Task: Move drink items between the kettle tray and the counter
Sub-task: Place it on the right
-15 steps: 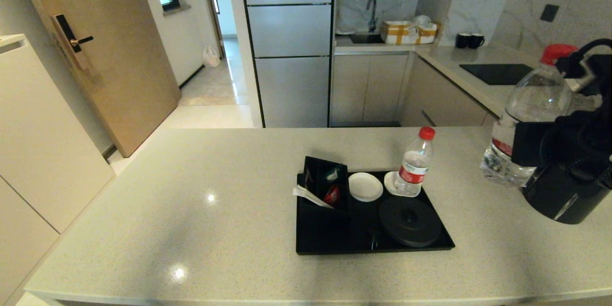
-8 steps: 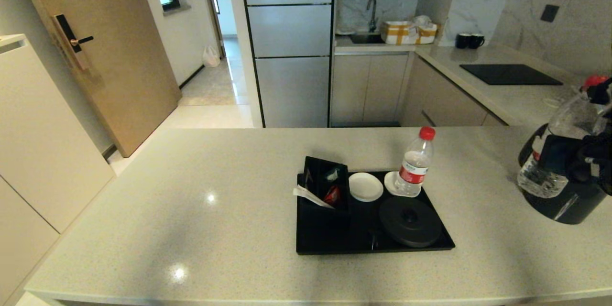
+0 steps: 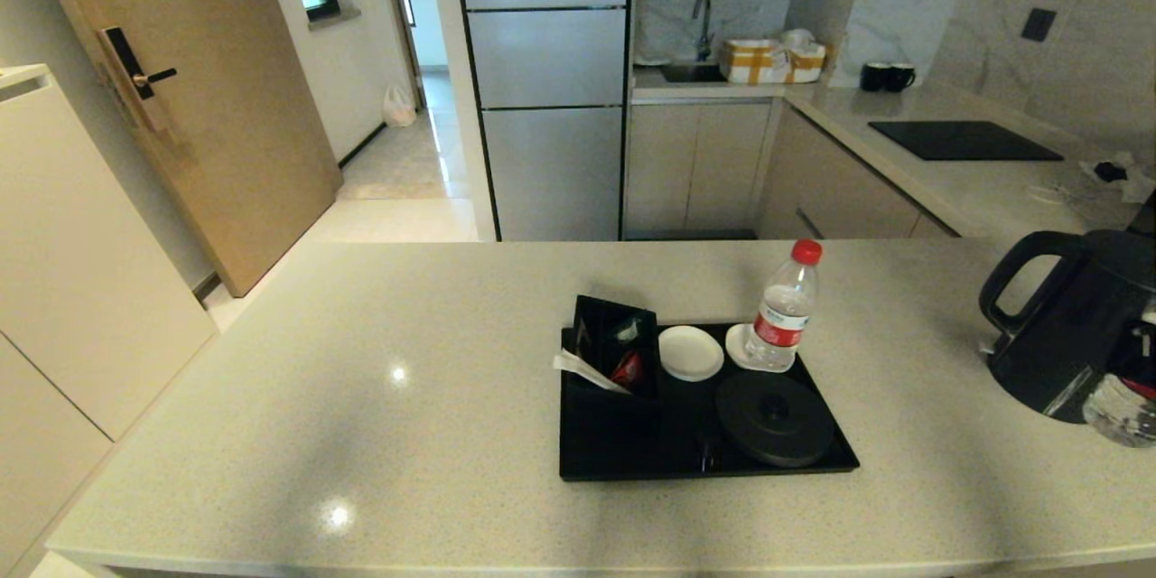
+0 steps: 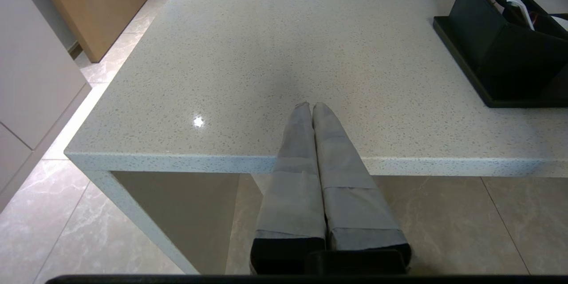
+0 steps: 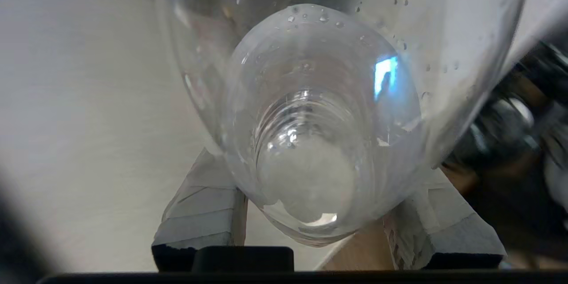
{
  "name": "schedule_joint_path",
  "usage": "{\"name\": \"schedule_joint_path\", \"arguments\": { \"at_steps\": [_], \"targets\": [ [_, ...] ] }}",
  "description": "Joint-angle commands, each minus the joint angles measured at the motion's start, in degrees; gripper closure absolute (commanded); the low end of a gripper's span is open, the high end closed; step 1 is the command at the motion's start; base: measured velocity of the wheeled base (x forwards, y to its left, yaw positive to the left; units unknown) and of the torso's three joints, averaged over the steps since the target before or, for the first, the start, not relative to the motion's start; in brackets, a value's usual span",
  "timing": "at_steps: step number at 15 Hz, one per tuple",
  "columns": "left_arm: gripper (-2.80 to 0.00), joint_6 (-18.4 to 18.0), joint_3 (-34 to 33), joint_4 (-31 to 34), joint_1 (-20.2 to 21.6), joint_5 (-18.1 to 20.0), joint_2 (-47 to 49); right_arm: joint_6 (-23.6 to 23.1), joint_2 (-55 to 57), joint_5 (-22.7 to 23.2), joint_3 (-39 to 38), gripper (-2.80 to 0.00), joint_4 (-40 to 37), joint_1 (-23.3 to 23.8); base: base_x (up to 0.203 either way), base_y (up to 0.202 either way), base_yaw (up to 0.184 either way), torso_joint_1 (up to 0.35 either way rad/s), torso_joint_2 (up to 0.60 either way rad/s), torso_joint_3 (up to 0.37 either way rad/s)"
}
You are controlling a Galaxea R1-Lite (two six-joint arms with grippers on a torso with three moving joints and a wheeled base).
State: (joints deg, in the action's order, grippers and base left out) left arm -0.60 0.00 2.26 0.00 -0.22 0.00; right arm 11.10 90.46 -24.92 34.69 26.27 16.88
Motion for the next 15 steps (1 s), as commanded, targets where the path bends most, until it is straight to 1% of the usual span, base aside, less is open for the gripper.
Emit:
{"name": "schedule_joint_path", "arguments": {
  "at_steps": [1, 4, 7, 9, 11, 13, 15],
  "targets": [
    [0.00, 0.0, 0.0, 0.0, 0.0, 0.0, 0.0, -0.1, 4.8, -0.2, -2.8, 0.00, 5.7, 2.6, 0.000, 0.000, 0.000, 0.000, 0.00, 0.000],
    [0.00, 0.0, 0.0, 0.1, 0.0, 0.0, 0.0, -0.7, 13.0, -0.3, -6.5, 0.00, 19.4, 4.4, 0.000, 0.000, 0.000, 0.000, 0.00, 0.000],
    [0.00, 0.0, 0.0, 0.0, 0.0, 0.0, 0.0, -1.0, 21.7, -0.3, -7.7, 0.00, 30.9, 5.9, 0.000, 0.000, 0.000, 0.000, 0.00, 0.000],
    [0.00, 0.0, 0.0, 0.0, 0.0, 0.0, 0.0, -3.1, 26.0, -0.3, -8.6, 0.00, 40.0, 8.4, 0.000, 0.000, 0.000, 0.000, 0.00, 0.000],
    [0.00, 0.0, 0.0, 0.0, 0.0, 0.0, 0.0, -5.3, 30.2, -0.6, -8.9, 0.00, 47.2, 10.4, 0.000, 0.000, 0.000, 0.000, 0.00, 0.000],
    [0.00, 0.0, 0.0, 0.0, 0.0, 0.0, -0.1, -7.1, 33.7, -1.0, -9.0, 0.00, 51.9, 12.2, 0.000, 0.000, 0.000, 0.000, 0.00, 0.000],
    [0.00, 0.0, 0.0, 0.0, 0.0, 0.0, -0.1, -7.1, 35.3, -1.0, -10.4, 0.00, 54.9, 12.7, 0.000, 0.000, 0.000, 0.000, 0.00, 0.000]
  ]
}}
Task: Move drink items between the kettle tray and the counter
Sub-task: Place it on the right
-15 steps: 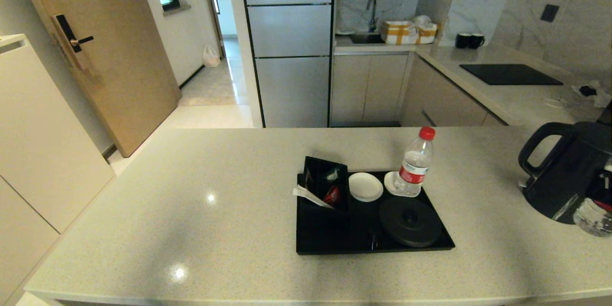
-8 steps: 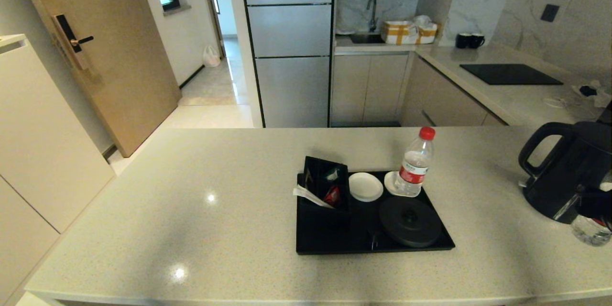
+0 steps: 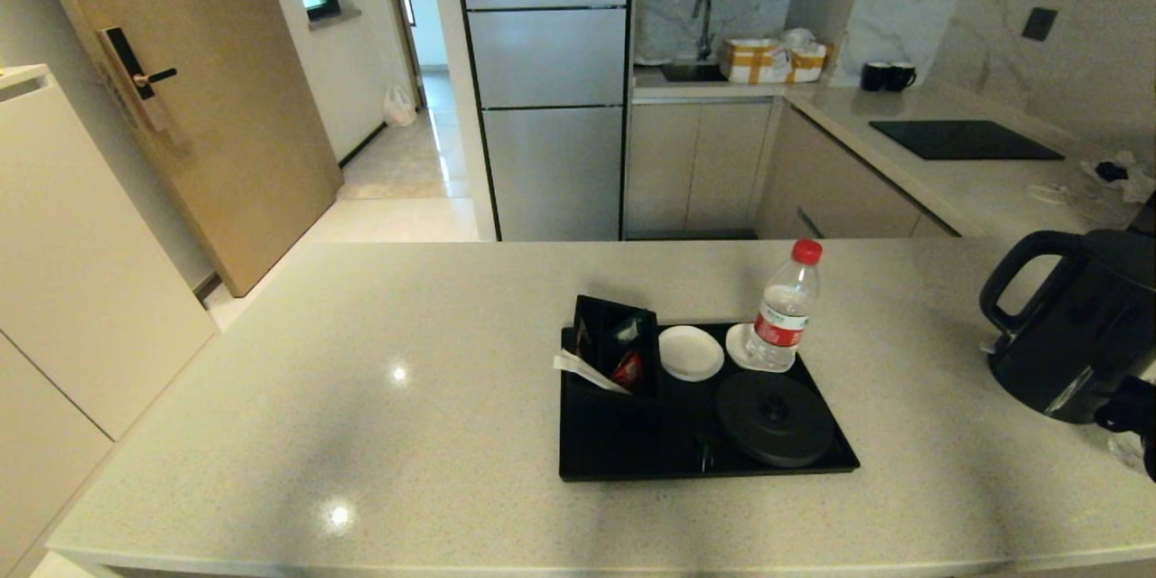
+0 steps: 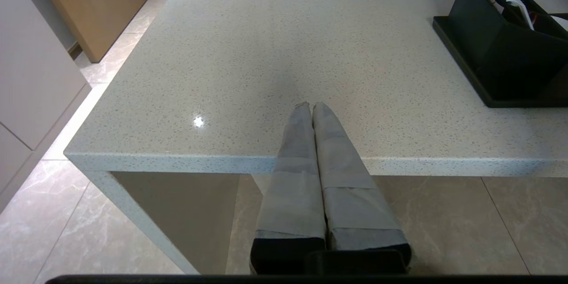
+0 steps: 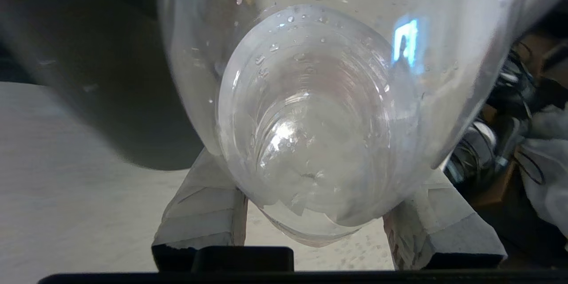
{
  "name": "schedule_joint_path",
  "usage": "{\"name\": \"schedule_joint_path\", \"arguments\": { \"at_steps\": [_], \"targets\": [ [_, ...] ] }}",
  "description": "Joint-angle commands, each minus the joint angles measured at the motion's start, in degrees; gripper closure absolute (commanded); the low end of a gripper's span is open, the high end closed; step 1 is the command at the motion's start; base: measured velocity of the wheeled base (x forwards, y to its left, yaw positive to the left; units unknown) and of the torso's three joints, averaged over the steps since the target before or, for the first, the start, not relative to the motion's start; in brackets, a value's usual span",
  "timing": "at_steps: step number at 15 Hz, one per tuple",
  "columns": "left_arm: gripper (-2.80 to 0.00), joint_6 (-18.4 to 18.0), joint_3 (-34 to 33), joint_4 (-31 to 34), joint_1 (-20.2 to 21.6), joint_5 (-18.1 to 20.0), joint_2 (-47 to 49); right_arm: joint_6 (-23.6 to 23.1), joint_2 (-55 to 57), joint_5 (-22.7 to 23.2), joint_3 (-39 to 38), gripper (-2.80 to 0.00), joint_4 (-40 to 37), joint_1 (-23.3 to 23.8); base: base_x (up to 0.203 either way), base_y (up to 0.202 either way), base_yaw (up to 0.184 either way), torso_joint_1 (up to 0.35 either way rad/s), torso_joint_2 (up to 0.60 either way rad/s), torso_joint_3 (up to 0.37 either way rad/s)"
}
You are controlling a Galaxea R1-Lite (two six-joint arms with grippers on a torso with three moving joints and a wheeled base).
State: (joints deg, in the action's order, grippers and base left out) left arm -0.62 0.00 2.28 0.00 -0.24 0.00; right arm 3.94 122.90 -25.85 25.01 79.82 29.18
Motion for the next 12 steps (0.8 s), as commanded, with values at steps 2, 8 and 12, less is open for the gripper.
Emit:
{"name": "schedule_joint_path", "arguments": {
  "at_steps": [2, 8, 12],
  "targets": [
    [0.00, 0.0, 0.0, 0.0, 0.0, 0.0, 0.0, 0.2, 3.5, -0.1, -1.6, 0.00, 2.3, 1.0, 0.000, 0.000, 0.000, 0.000, 0.00, 0.000],
    [0.00, 0.0, 0.0, 0.0, 0.0, 0.0, 0.0, 0.4, 7.9, 0.3, -1.6, 0.00, 6.2, 2.0, 0.000, 0.000, 0.000, 0.000, 0.00, 0.000],
    [0.00, 0.0, 0.0, 0.0, 0.0, 0.0, 0.0, 0.4, 7.3, 0.5, -1.5, 0.00, 5.8, 2.2, 0.000, 0.000, 0.000, 0.000, 0.00, 0.000]
  ]
}}
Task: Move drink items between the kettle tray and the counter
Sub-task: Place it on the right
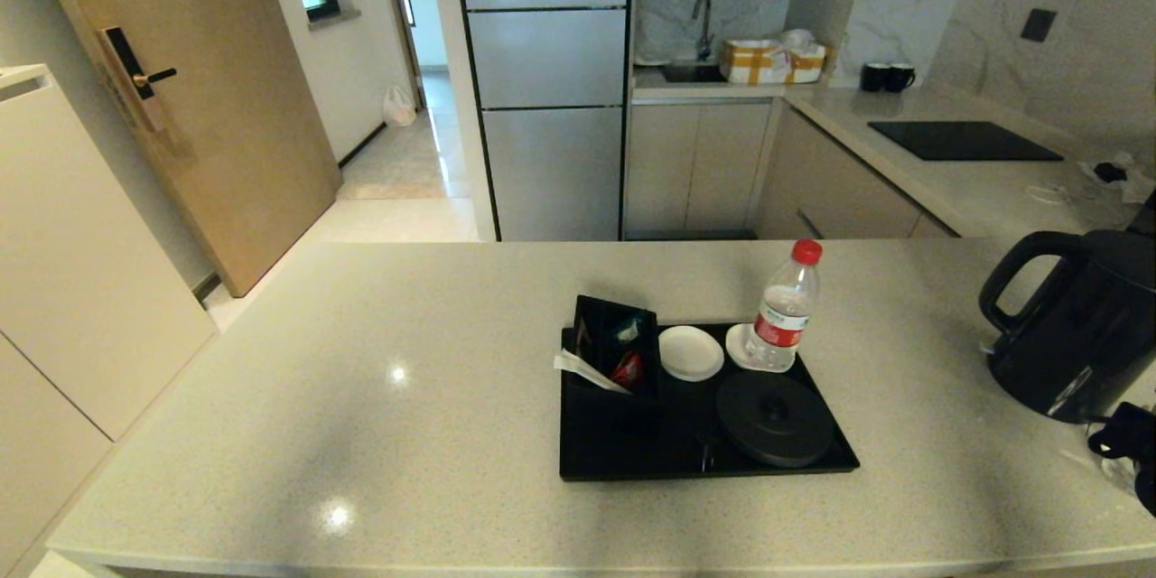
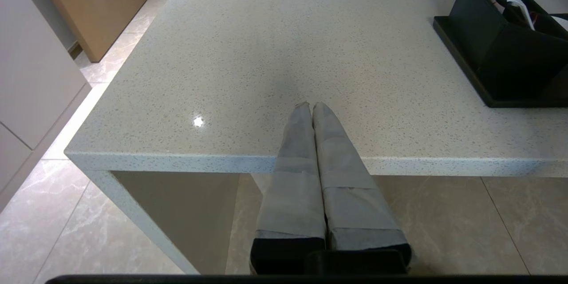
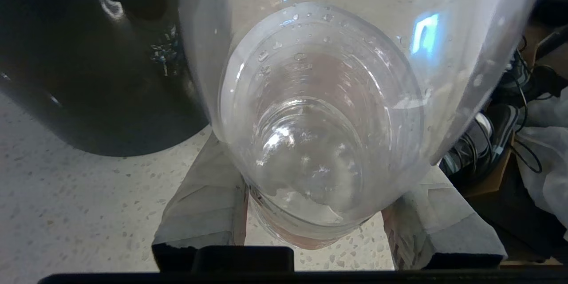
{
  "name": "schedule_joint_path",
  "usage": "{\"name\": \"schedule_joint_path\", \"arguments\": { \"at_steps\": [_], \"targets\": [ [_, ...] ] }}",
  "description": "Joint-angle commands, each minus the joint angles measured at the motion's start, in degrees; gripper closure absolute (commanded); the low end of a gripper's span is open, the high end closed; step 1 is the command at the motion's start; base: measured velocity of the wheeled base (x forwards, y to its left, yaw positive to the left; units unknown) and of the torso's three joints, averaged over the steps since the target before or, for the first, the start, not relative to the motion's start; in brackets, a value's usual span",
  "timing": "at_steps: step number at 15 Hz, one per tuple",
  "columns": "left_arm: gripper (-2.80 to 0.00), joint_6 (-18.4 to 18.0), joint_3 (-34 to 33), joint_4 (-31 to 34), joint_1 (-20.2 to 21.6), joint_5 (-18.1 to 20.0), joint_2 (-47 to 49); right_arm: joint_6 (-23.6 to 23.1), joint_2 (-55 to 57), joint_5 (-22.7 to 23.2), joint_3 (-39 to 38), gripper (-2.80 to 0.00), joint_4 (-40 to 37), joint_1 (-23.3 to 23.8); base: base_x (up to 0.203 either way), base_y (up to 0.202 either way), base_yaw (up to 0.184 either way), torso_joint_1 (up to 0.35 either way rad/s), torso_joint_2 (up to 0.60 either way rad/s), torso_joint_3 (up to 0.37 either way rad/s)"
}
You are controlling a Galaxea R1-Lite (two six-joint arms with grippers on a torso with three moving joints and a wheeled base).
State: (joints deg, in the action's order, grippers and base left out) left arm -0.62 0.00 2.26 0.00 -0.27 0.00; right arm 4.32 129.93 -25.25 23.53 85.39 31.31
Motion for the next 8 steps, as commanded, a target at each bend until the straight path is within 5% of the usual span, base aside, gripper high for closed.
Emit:
{"name": "schedule_joint_path", "arguments": {
  "at_steps": [1, 8],
  "targets": [
    [0.00, 0.0, 0.0, 0.0, 0.0, 0.0, -0.1, 0.0, 0.4, -0.1, 0.0, 0.00, 0.7, 0.2, 0.000, 0.000, 0.000, 0.000, 0.00, 0.000],
    [0.00, 0.0, 0.0, 0.0, 0.0, 0.0, 0.0, -0.1, -0.2, 0.8, 0.8, 0.00, 0.0, 1.3, 0.000, 0.000, 0.000, 0.000, 0.00, 0.000]
  ]
}}
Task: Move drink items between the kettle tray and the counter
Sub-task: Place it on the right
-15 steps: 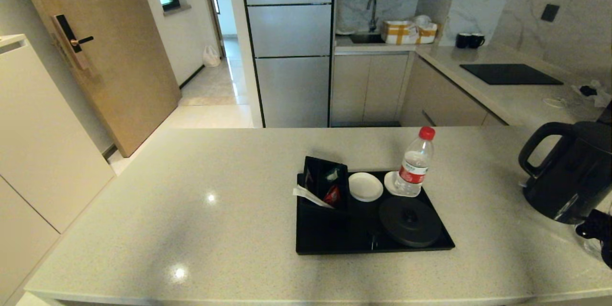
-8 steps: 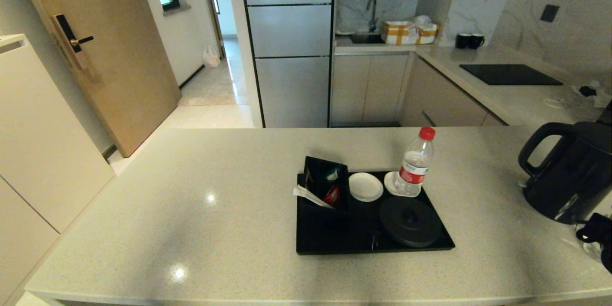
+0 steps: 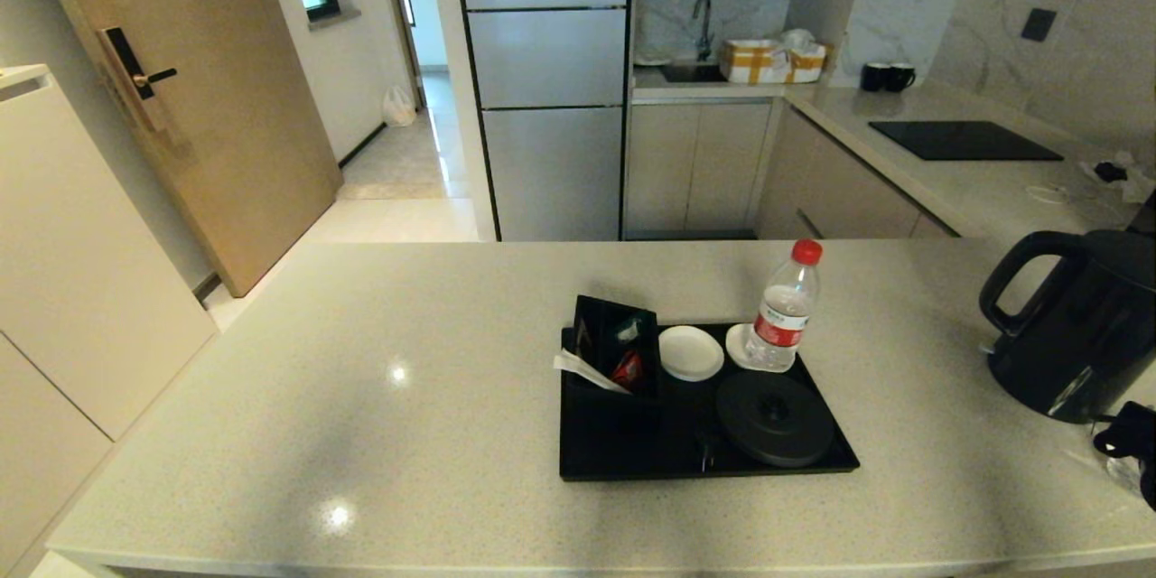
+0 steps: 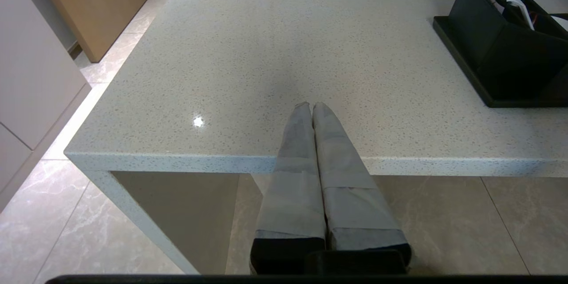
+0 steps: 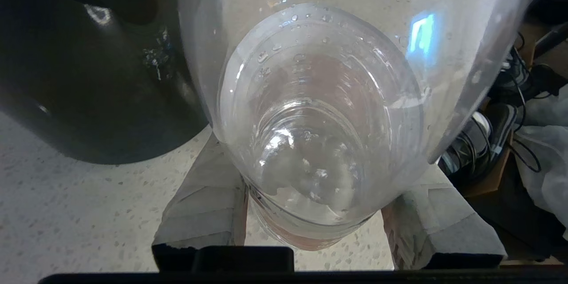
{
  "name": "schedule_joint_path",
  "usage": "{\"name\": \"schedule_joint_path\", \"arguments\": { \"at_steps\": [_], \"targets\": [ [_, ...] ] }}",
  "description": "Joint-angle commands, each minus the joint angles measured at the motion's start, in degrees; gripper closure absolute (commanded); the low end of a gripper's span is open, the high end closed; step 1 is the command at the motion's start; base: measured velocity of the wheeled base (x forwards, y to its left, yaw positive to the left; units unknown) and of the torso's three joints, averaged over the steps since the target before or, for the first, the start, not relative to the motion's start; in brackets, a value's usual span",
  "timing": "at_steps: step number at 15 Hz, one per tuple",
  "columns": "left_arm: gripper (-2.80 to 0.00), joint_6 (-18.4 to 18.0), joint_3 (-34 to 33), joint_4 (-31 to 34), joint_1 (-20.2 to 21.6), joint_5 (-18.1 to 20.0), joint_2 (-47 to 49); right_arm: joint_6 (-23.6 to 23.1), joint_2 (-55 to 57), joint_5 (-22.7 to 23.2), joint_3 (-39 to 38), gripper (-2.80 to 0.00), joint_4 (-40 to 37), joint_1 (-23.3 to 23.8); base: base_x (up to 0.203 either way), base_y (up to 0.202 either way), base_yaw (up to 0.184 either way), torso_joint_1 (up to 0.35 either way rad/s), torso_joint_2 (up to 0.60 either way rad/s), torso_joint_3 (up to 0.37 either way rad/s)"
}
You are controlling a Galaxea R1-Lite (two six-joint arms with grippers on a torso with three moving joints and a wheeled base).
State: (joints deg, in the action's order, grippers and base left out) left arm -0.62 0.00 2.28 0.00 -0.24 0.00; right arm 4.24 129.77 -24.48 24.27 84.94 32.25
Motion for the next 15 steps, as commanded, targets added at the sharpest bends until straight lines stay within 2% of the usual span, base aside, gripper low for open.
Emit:
{"name": "schedule_joint_path", "arguments": {
  "at_steps": [1, 2, 11, 15],
  "targets": [
    [0.00, 0.0, 0.0, 0.0, 0.0, 0.0, 0.0, 0.0, 0.1, 0.1, 0.1, 0.00, 0.3, 0.4, 0.000, 0.000, 0.000, 0.000, 0.00, 0.000],
    [0.00, 0.0, 0.0, 0.0, 0.0, 0.0, 0.0, 0.1, 0.5, 0.1, 0.1, -2.80, 0.4, 0.4, 0.000, 0.000, 0.000, 0.000, 0.00, 0.000],
    [0.00, 0.0, 0.0, 0.0, 0.0, 0.0, 0.0, 0.0, -1.3, 0.6, -0.5, -2.80, 1.2, 0.4, 0.000, 0.000, 0.000, 0.000, 0.00, 0.000],
    [0.00, 0.0, 0.0, 0.0, 0.0, 0.0, 0.0, -0.3, -4.1, 1.9, -3.6, -2.80, 1.6, 0.1, 0.000, 0.000, 0.000, 0.000, 0.00, 0.000]
  ]
}}
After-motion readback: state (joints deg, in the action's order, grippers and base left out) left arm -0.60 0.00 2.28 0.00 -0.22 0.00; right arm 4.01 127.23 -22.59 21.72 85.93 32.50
